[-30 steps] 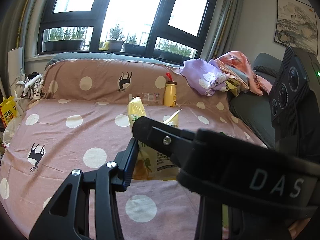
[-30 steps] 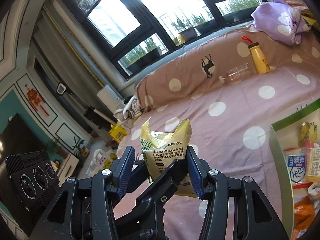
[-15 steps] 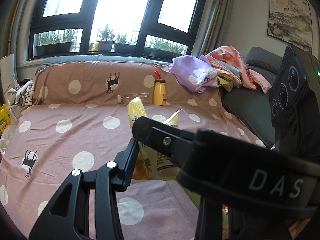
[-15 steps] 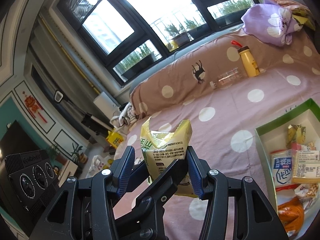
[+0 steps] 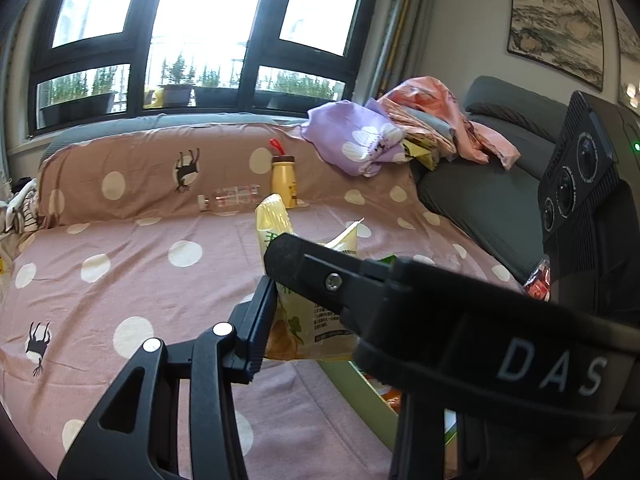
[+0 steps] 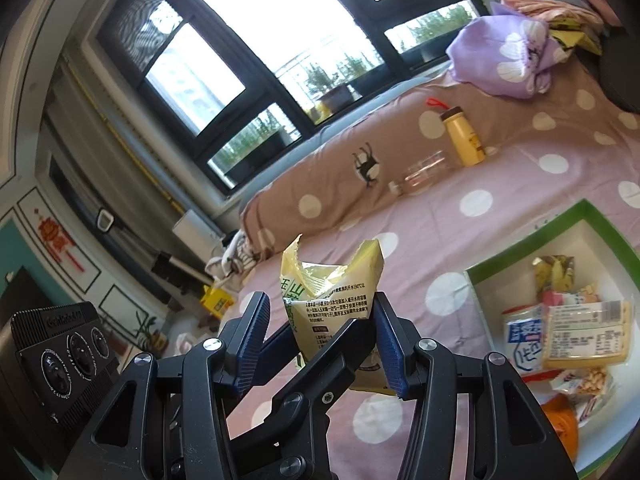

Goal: Organize snacks
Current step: 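Carry the yellow-green chip bag with the right gripper over the box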

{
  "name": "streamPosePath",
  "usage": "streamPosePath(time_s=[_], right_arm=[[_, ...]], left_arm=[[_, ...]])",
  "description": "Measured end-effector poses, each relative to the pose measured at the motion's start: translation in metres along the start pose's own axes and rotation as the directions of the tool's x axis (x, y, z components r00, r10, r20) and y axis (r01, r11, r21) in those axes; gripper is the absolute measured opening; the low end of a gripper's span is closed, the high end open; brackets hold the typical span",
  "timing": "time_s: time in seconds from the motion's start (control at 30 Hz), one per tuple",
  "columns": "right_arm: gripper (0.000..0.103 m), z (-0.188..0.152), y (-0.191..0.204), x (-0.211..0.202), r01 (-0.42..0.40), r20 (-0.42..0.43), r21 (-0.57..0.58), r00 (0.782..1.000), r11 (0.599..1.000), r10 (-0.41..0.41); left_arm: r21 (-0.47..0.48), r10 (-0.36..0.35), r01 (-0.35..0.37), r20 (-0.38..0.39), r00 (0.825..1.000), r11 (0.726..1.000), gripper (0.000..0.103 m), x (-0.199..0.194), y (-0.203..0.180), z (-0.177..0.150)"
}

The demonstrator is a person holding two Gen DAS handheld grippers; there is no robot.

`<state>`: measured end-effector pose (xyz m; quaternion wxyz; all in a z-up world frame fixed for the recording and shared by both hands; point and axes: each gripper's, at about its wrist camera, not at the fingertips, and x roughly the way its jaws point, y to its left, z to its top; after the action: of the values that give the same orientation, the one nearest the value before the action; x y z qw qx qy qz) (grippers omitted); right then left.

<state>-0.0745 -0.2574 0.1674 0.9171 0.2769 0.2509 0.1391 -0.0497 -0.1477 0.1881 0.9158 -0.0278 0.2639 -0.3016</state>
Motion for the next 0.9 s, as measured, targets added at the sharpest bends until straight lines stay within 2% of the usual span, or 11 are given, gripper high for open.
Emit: streamPosePath(time_s=[0.43,0.9], right_arm=[[0.055,0.009,-0.027,-0.017,0.039,0.041,0.076,0.998,0.996,-0.042],[0.055,0.014,-0.056,-0.025,0.133,0.054,0.14,0.988,0.981,-0.142]], left_arm=[[0.034,-0.06,0.061,-0.038,0.997,0.998,0.039,0.019,-0.026,0.005],[0.049,-0.162,0.167,-0.09,0.983,0.985,0.039,0.049,-0.043,0.005]])
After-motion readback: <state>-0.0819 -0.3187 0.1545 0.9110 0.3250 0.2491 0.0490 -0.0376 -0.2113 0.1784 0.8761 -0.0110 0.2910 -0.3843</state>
